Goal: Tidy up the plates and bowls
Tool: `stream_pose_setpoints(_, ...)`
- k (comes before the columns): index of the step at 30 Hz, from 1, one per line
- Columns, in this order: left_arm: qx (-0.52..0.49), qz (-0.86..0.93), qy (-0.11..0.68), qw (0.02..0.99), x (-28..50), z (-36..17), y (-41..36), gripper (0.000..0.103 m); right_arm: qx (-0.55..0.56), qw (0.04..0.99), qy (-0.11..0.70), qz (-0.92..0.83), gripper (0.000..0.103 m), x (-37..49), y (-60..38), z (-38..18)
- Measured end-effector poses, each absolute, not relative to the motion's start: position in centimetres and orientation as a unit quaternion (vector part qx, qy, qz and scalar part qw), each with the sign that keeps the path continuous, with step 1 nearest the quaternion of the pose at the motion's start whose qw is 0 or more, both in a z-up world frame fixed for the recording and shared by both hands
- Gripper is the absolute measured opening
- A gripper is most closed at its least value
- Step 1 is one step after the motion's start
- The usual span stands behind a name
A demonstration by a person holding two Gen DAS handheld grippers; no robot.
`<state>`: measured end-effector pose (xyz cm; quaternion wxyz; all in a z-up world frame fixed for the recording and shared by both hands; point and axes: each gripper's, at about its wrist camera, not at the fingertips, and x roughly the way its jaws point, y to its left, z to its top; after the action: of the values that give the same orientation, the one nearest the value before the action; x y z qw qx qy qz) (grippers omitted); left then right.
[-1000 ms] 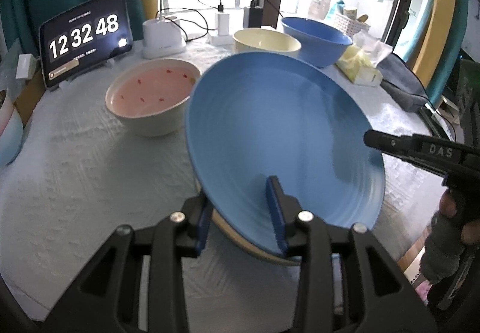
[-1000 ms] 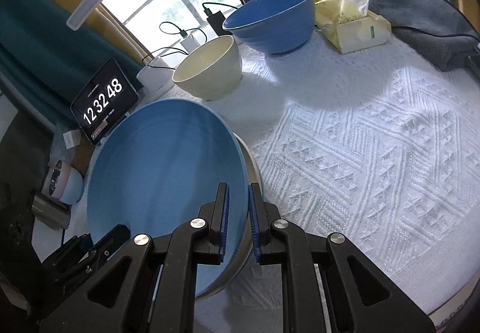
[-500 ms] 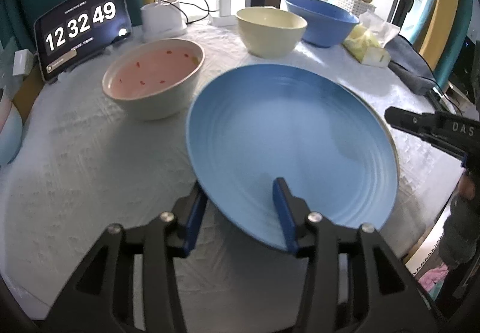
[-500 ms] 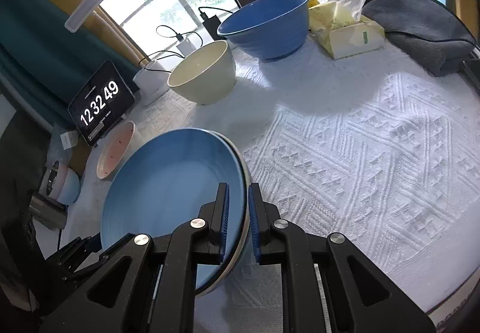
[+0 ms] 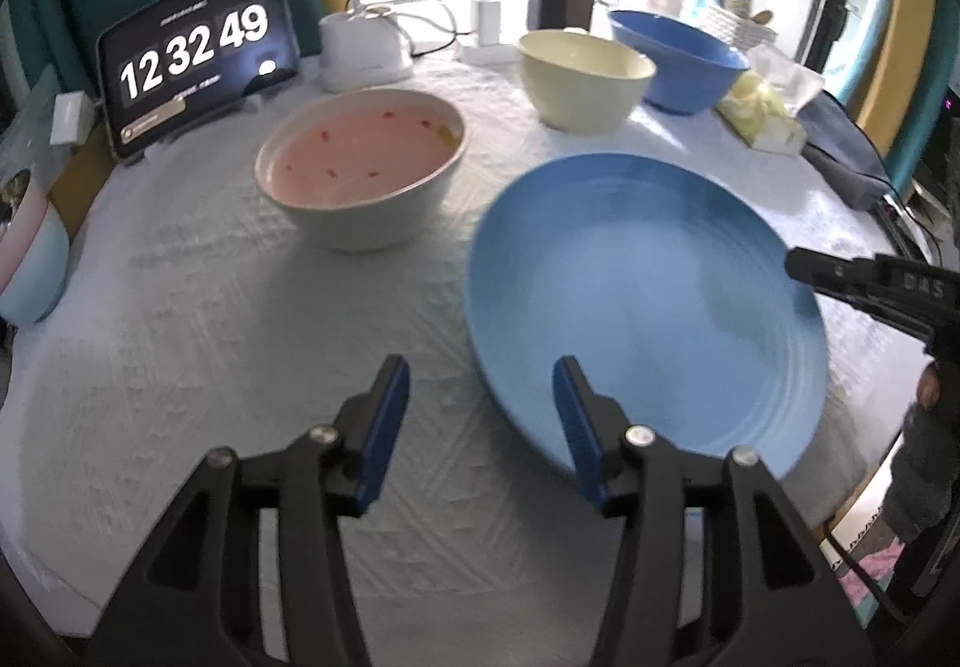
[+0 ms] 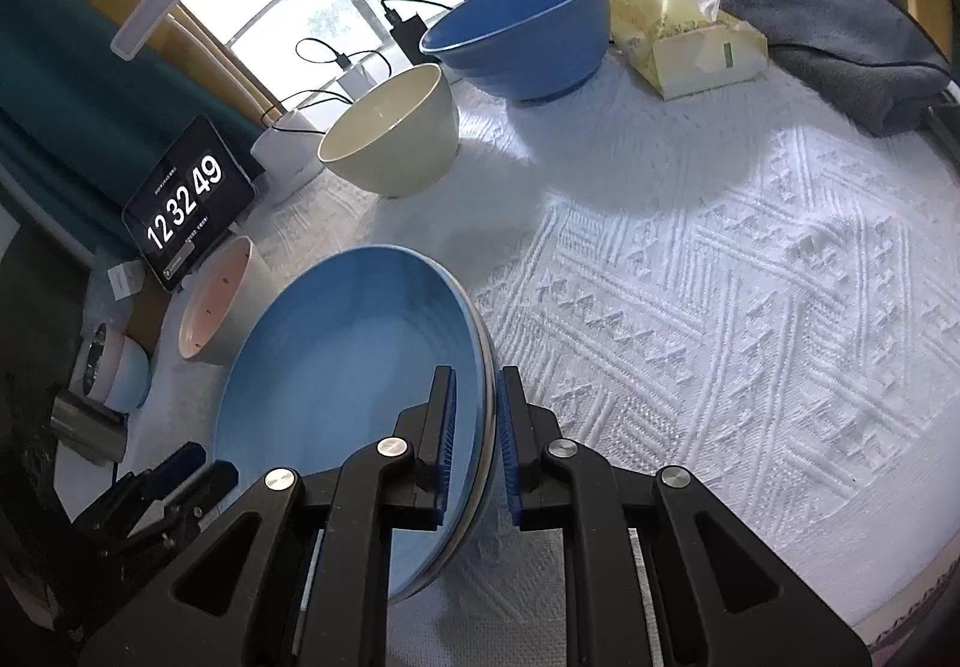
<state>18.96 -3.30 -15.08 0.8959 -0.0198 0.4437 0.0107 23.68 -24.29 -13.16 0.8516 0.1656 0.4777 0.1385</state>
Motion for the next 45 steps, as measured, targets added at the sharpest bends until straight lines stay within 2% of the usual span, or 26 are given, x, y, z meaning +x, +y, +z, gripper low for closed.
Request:
stream_pose_setpoints(3,-0.023,0.009,0.445,0.895,19.4,-15.4,-3.4,0.052,0.167,0.85,0.481,0.138,0.028,23.8,-24.4,-13.3)
stream_pose_setpoints(9,-0.022,-0.001,0.442,0.897,20.1,-15.5,-4.2,0.052,0.169,0.847,0.486,0.135,0.034,24.1,-24.6,-13.6)
stream_pose_setpoints(22,-0.033,-0.003,0.456,0.889,21.8,-16.8,-4.1,0.052,0.161,0.83,0.514,0.147,0.034,25.2,-23.5,-15.3)
stream_pose_setpoints(30,-0.042,-0.023,0.452,0.891,22.2,-16.9,-4.4,0.052,0.152,0.833,0.508,0.157,0.038,25.0,-22.4,-15.2)
stream_pose_setpoints(45,-0.047,-0.034,0.45,0.891,21.0,-16.9,-3.8,0.049,0.134,0.837,0.51,0.148,0.037,24.6,-21.6,-14.9)
